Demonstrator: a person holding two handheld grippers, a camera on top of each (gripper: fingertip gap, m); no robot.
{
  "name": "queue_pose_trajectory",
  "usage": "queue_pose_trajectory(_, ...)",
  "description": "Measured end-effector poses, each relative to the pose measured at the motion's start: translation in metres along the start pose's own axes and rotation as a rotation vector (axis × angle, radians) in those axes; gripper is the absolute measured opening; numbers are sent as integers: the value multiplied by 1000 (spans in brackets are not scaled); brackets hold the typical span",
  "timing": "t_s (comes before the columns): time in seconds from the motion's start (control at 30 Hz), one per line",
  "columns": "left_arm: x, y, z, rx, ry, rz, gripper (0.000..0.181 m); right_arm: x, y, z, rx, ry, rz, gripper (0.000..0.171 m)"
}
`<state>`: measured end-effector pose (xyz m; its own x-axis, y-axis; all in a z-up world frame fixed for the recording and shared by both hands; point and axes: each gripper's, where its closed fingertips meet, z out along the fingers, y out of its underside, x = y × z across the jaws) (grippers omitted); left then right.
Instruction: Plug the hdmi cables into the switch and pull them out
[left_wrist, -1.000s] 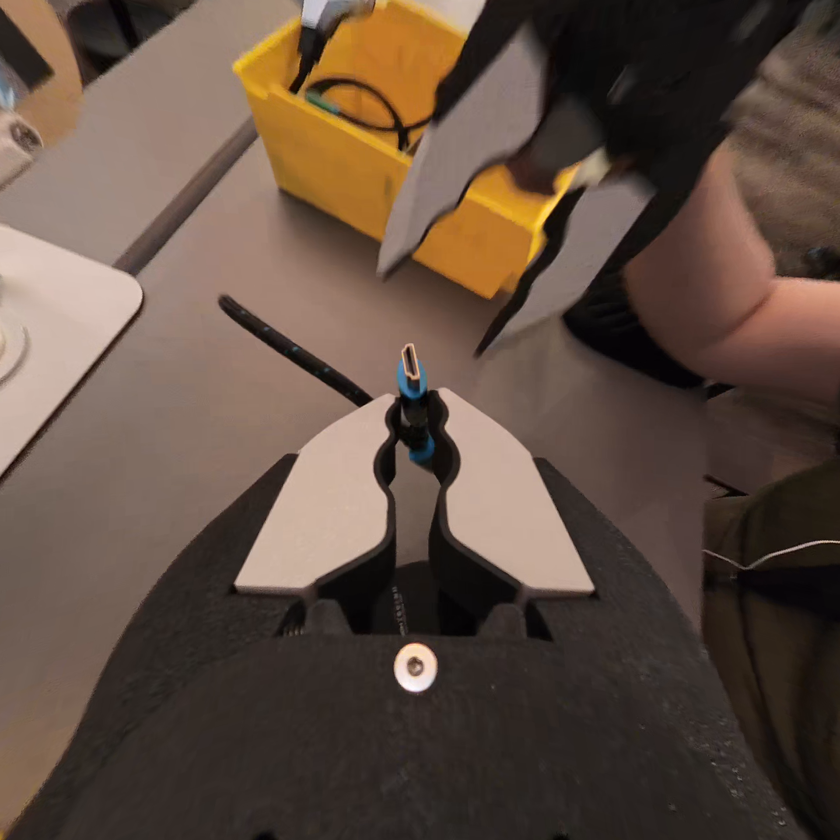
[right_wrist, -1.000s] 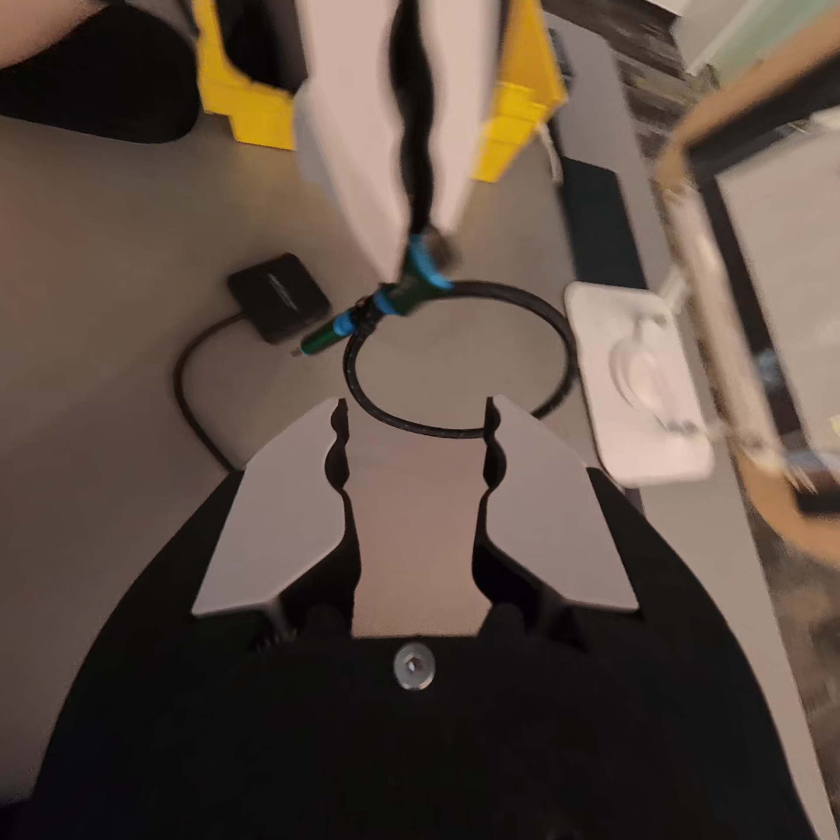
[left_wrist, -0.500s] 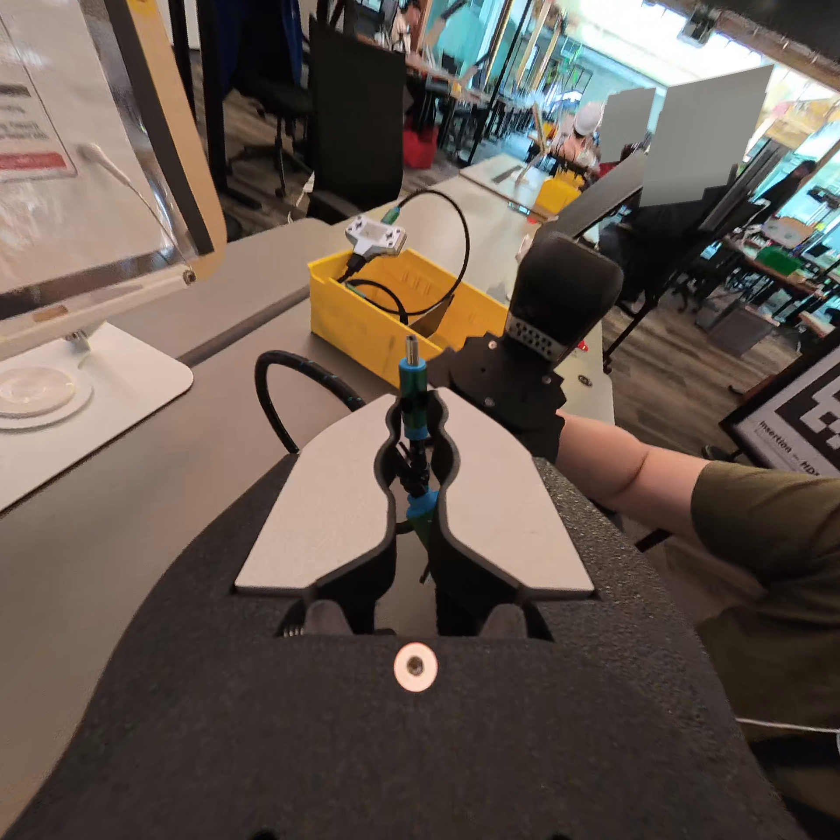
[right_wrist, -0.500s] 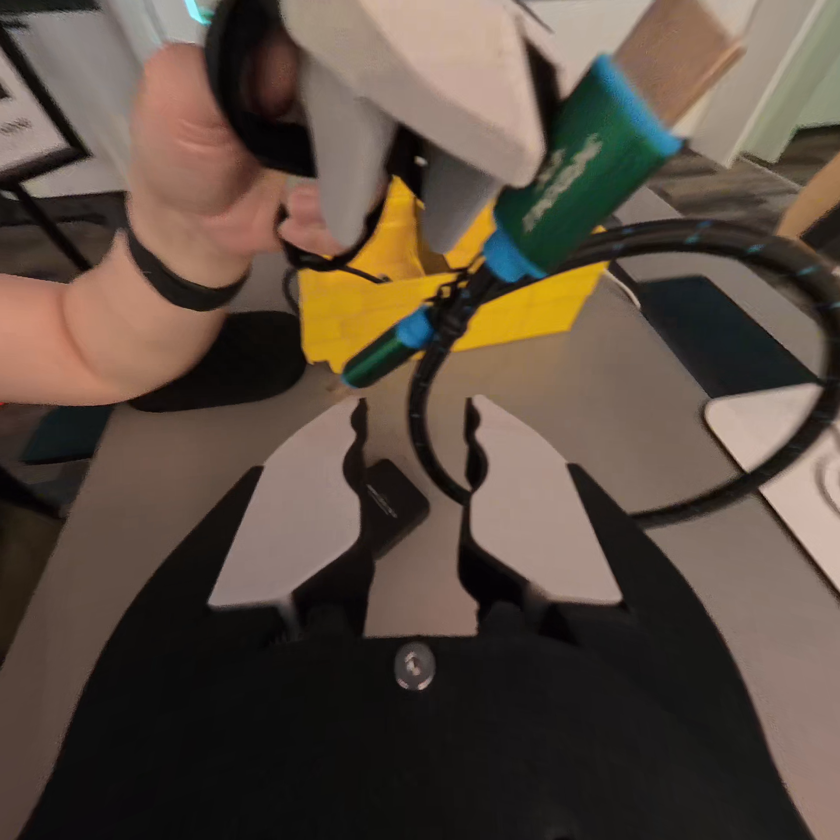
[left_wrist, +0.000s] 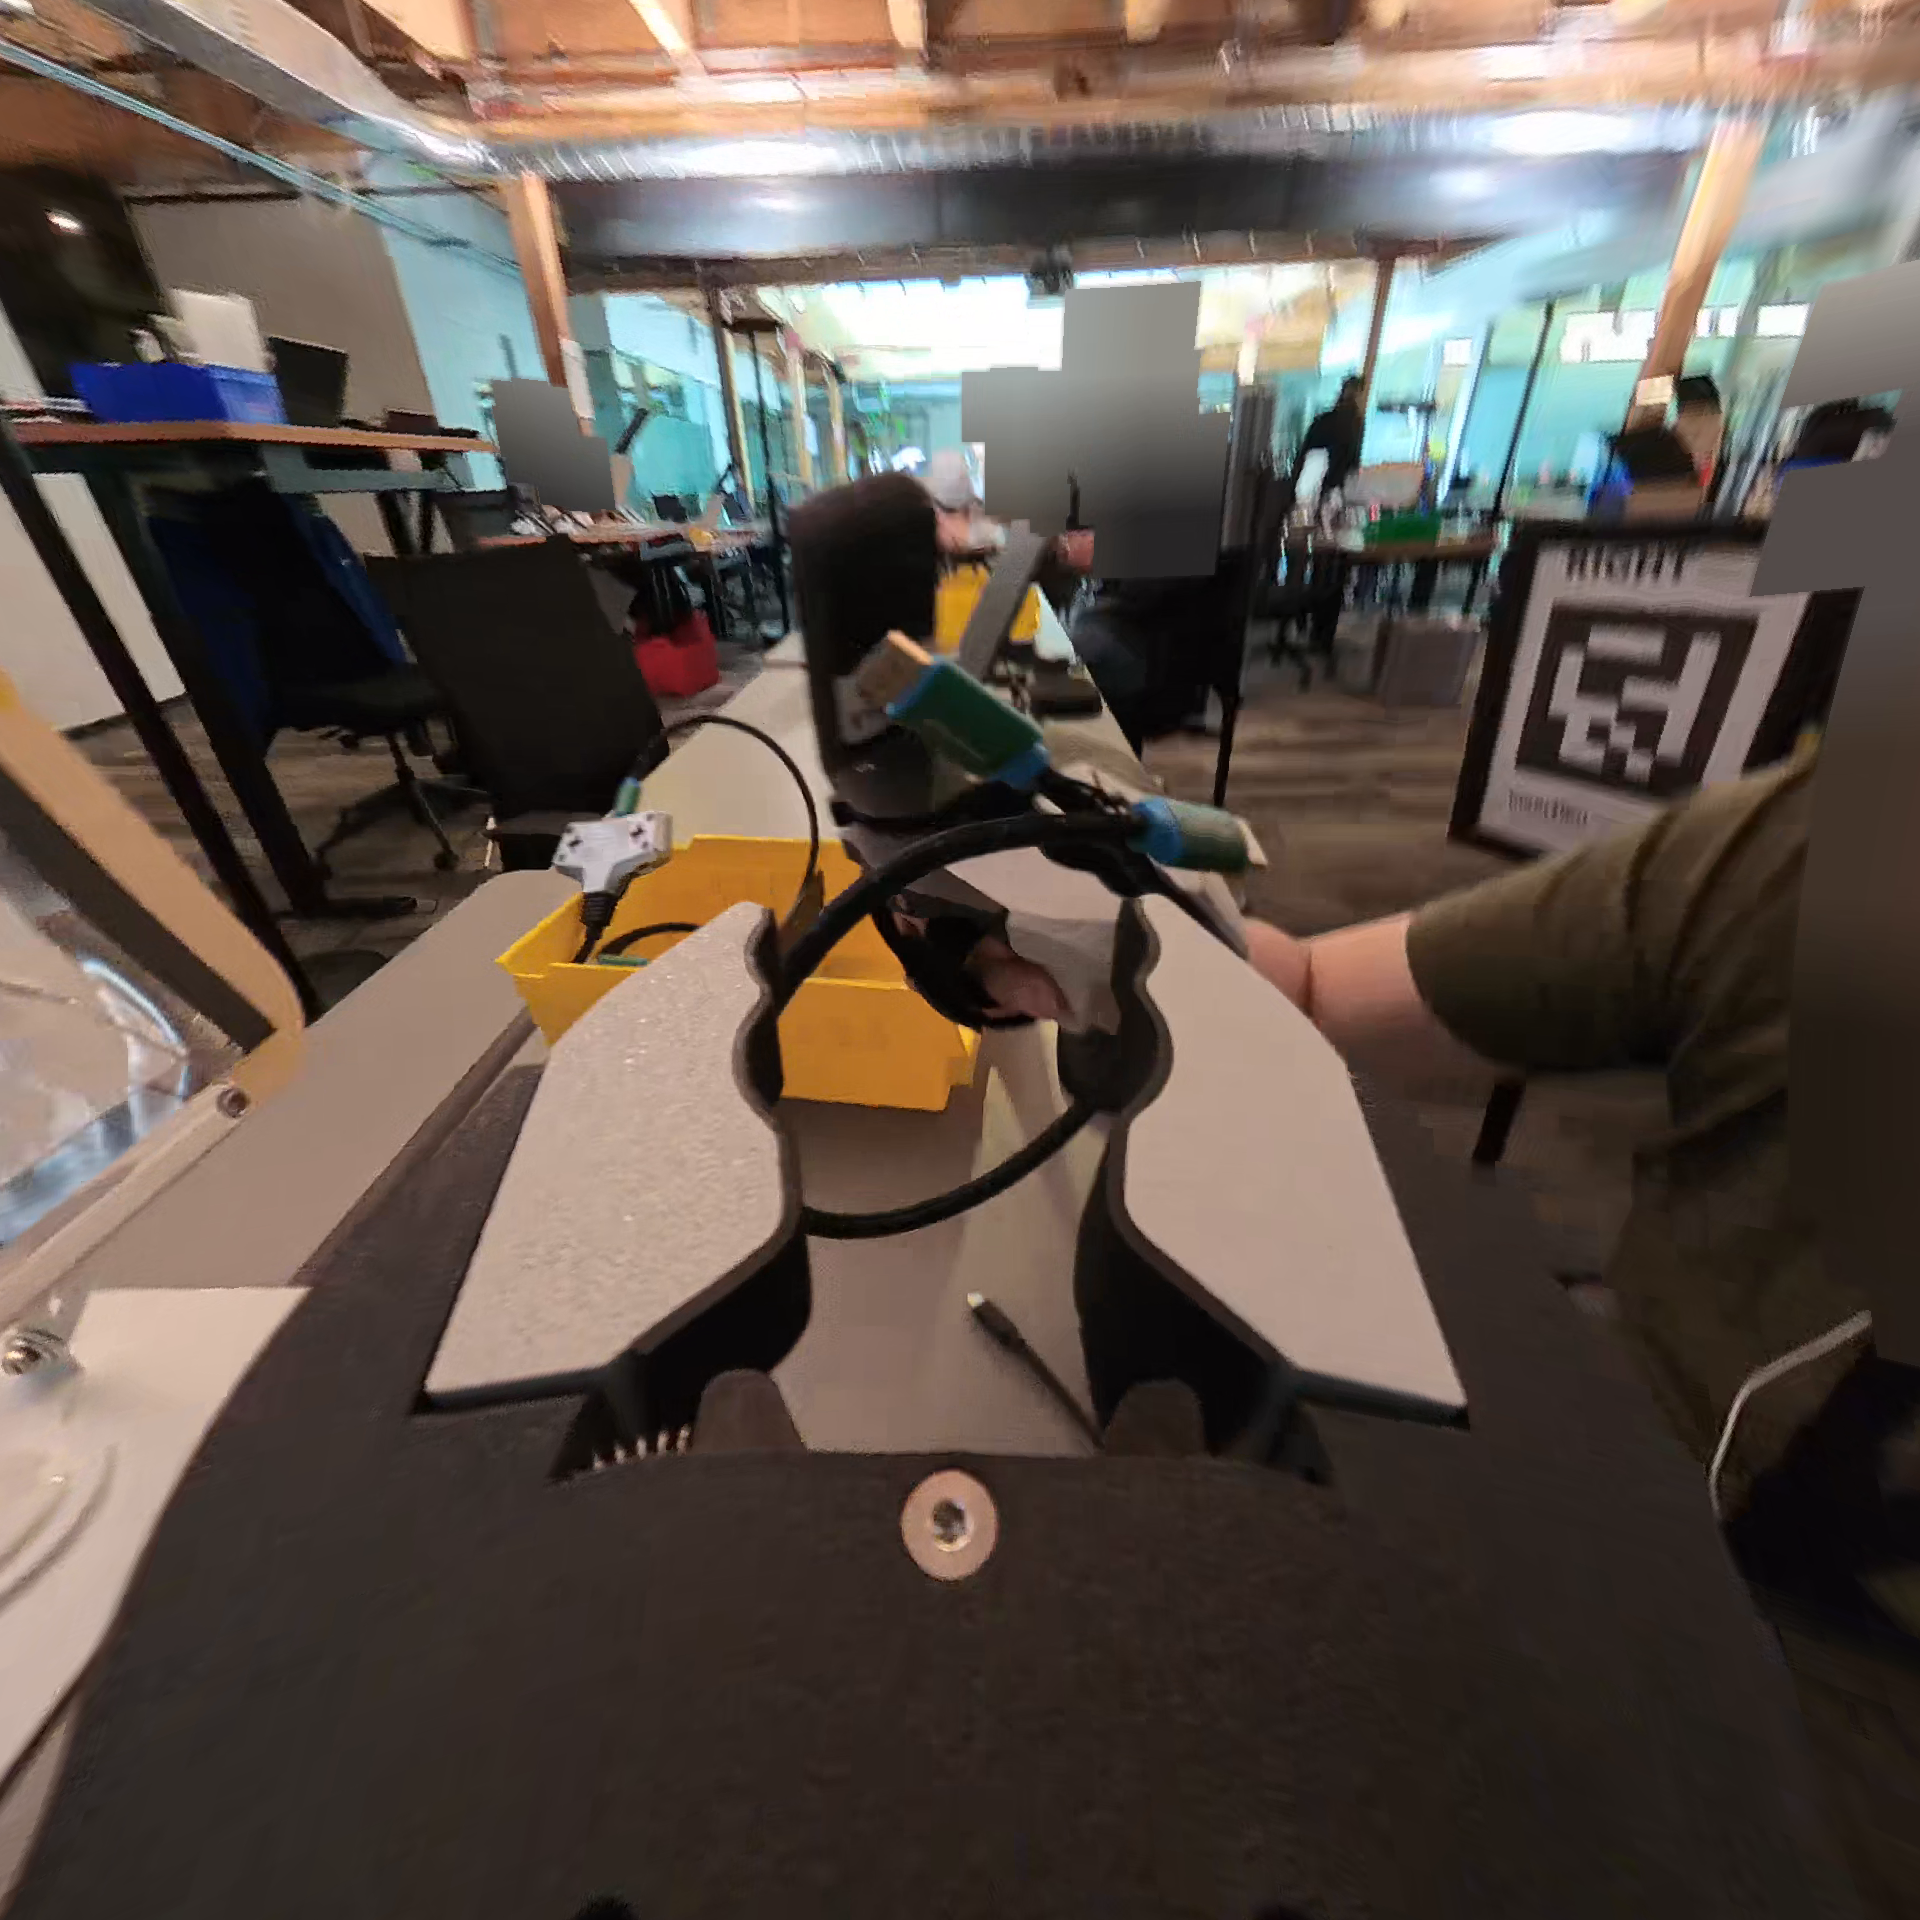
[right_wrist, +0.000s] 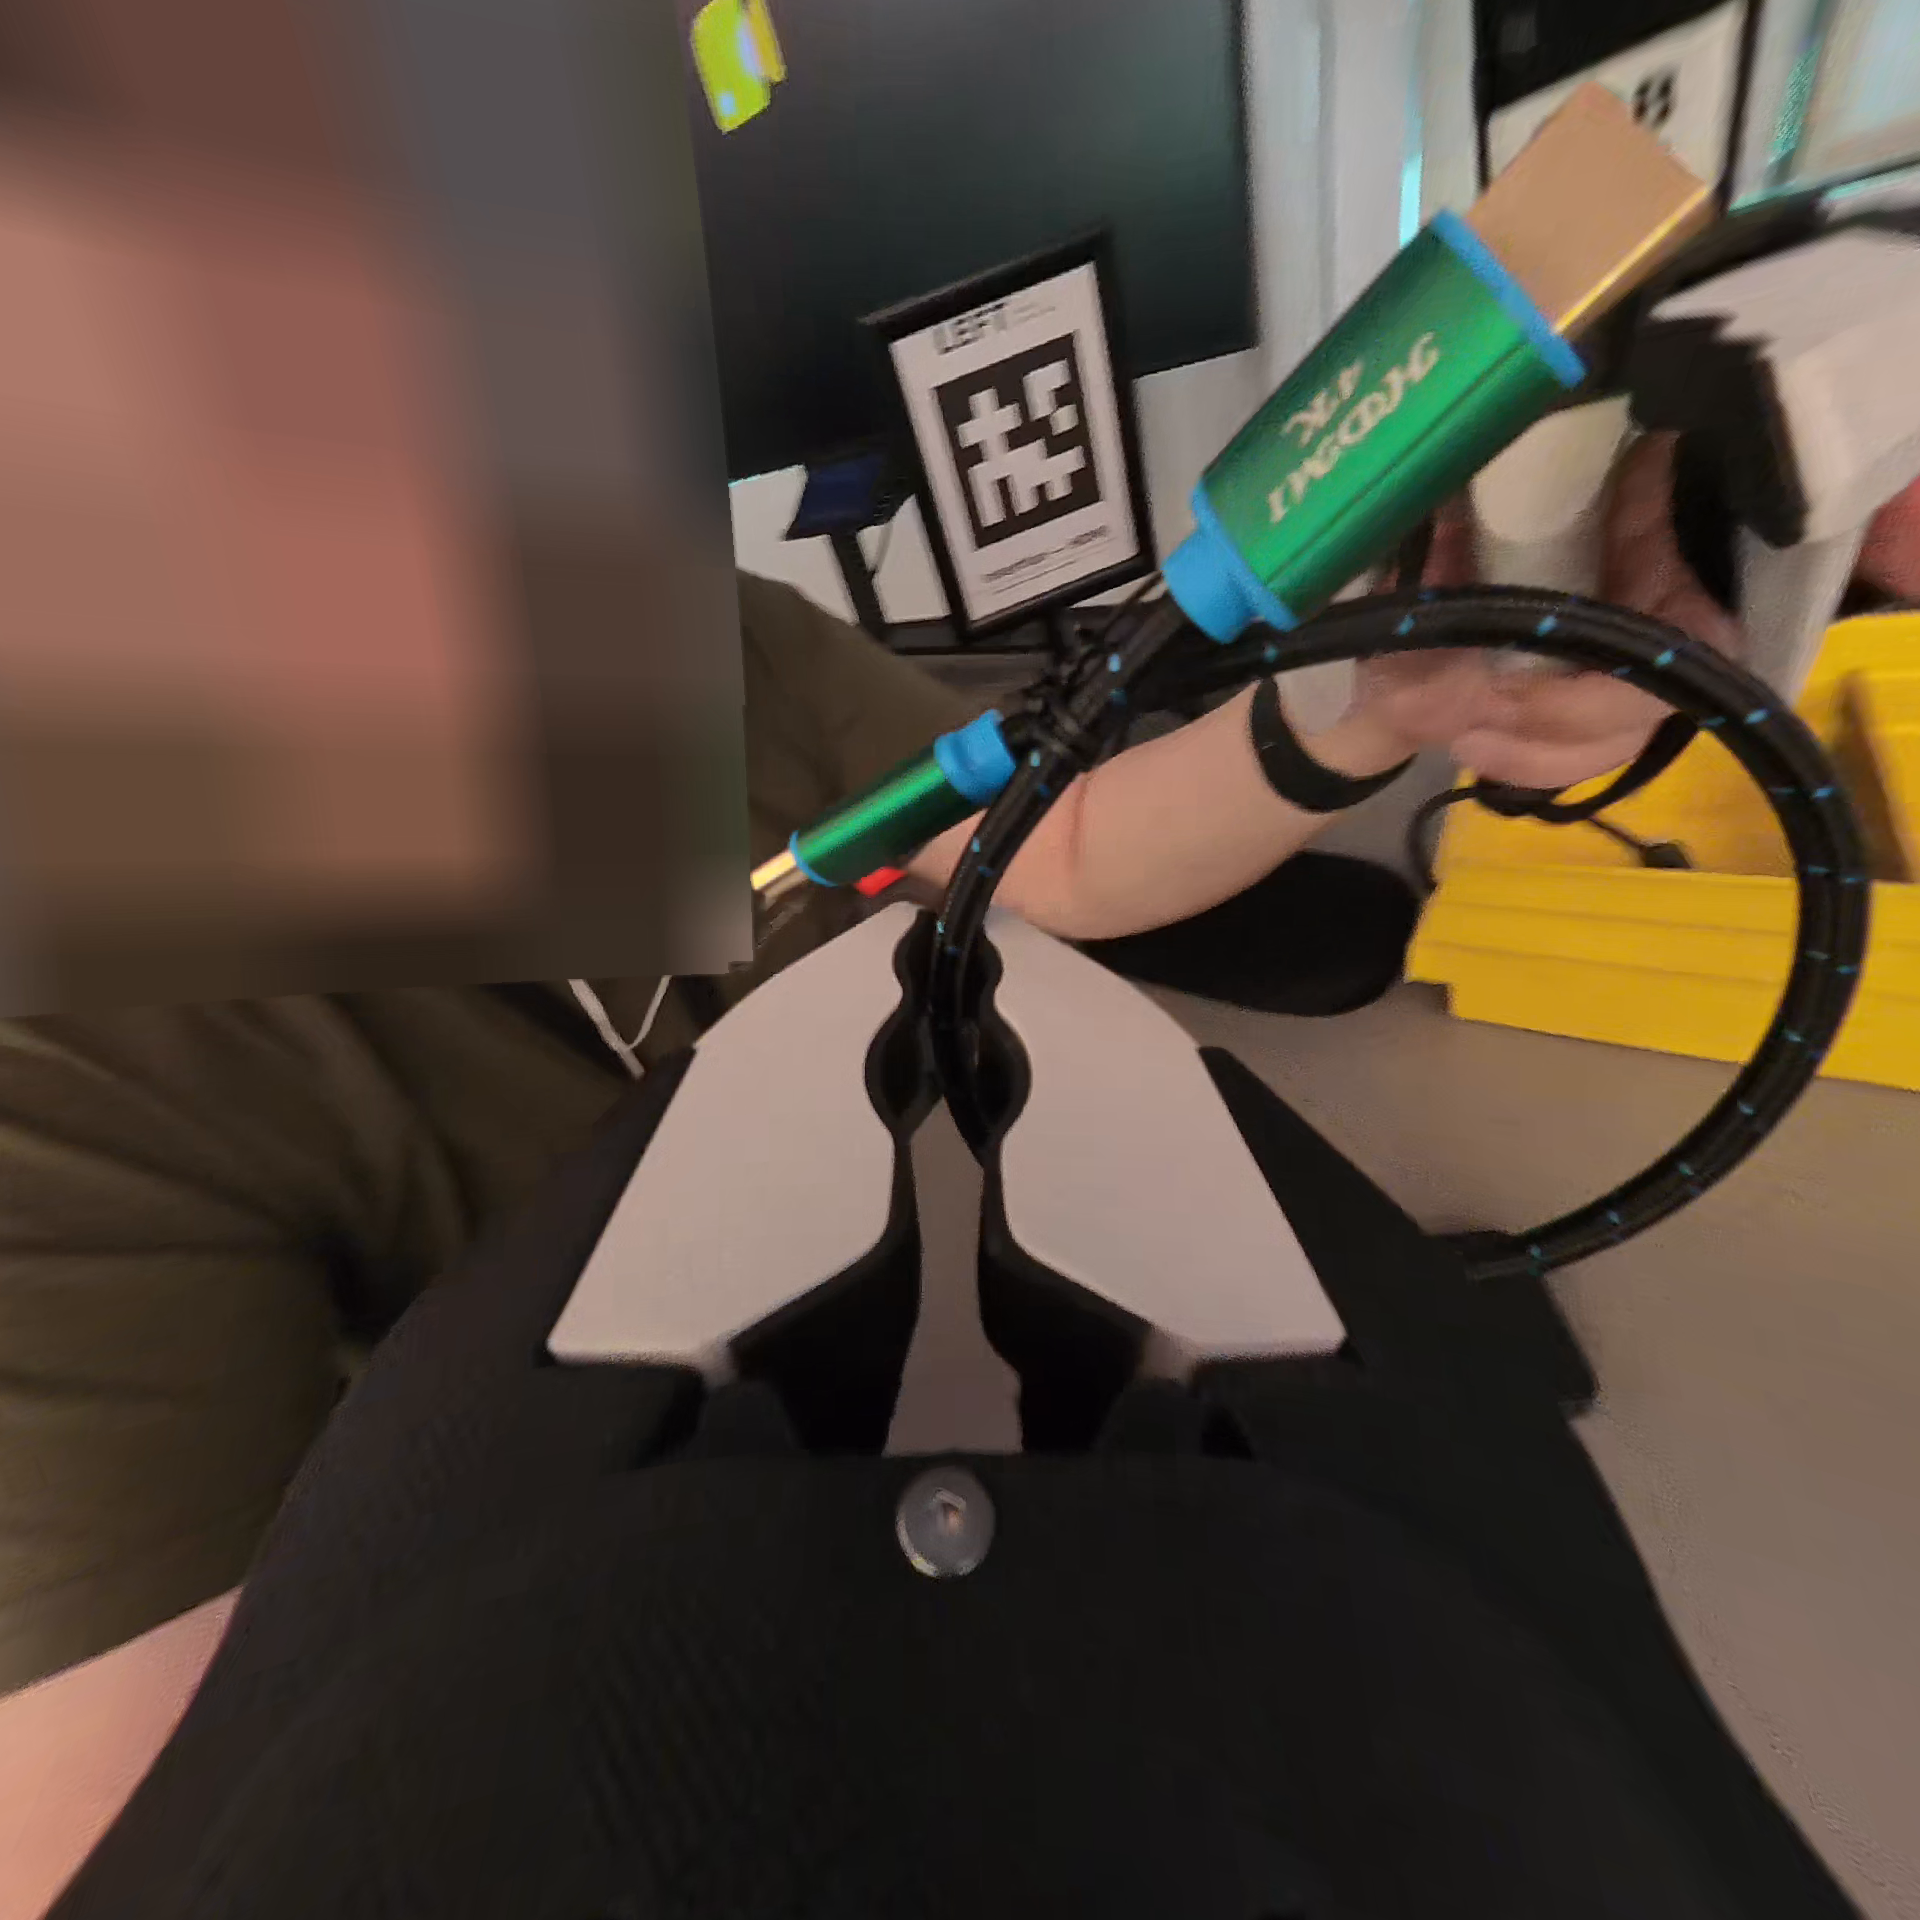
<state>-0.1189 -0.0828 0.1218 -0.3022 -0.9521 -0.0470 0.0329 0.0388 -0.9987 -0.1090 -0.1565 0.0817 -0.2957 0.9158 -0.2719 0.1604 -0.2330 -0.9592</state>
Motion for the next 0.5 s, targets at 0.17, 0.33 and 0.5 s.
queue_pose_trajectory(0.17, 24, 31, 23, -216, -55, 300, 74, -13, 28, 6, -133, -133, 69, 6)
queue_pose_trajectory(0.33, 38, 55, 38, -309, -12, 410, 23, -15, 43, 11, -195, -188, 95, 6)
queue_pose_trajectory(0.5, 26, 54, 32, -327, -40, 334, 7, 3, 36, -1, -156, -39, 46, 10)
